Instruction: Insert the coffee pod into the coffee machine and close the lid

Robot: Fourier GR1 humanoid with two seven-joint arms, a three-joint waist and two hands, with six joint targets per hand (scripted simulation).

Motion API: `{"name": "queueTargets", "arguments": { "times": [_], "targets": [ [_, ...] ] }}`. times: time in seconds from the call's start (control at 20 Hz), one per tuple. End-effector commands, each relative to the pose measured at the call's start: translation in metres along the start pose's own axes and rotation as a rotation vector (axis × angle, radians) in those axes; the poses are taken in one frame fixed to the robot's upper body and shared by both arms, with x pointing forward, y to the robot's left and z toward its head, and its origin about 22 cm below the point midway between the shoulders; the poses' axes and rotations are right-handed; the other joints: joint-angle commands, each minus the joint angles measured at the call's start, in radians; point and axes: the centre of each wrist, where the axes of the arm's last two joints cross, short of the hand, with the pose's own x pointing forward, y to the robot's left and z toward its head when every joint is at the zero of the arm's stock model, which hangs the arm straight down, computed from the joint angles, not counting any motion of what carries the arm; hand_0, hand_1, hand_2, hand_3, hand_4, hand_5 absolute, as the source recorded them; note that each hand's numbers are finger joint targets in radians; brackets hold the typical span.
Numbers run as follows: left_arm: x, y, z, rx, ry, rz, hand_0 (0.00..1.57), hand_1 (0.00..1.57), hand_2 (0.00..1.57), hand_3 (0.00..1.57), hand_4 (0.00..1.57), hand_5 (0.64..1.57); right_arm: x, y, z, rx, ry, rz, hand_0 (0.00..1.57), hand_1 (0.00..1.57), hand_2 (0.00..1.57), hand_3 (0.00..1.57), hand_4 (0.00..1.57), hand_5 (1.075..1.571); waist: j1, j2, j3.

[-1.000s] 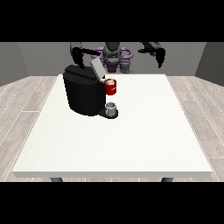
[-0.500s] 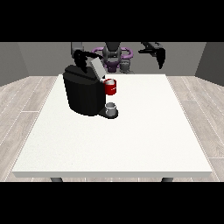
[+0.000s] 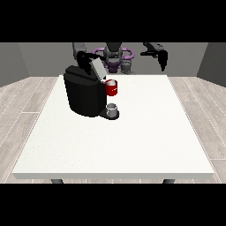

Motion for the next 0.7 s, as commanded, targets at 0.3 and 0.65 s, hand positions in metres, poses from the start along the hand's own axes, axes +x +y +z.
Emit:
{"name": "queueTargets", "arguments": {
  "times": [0.3,0.65],
  "targets": [
    [0.007,0.016,-0.006,0.011,0.005,-0.026,0.00,0.00,0.00,0.00,0.00,1.571,0.002,0.027,-0.011,0.064,-0.004,0.023,0.00,0.00,0.00,0.00,0.00,1.571,-0.007,0.015,0.0044],
    [-0.002,0.000,-0.004,0.015,0.011,-0.025,0.00,0.00,0.00,0.00,0.14,1.571,0.035,0.036,-0.030,0.090,-0.029,0.105,0.00,0.00,0.00,0.00,0.00,1.571,0.023,0.011,0.0044]
  ]
}}
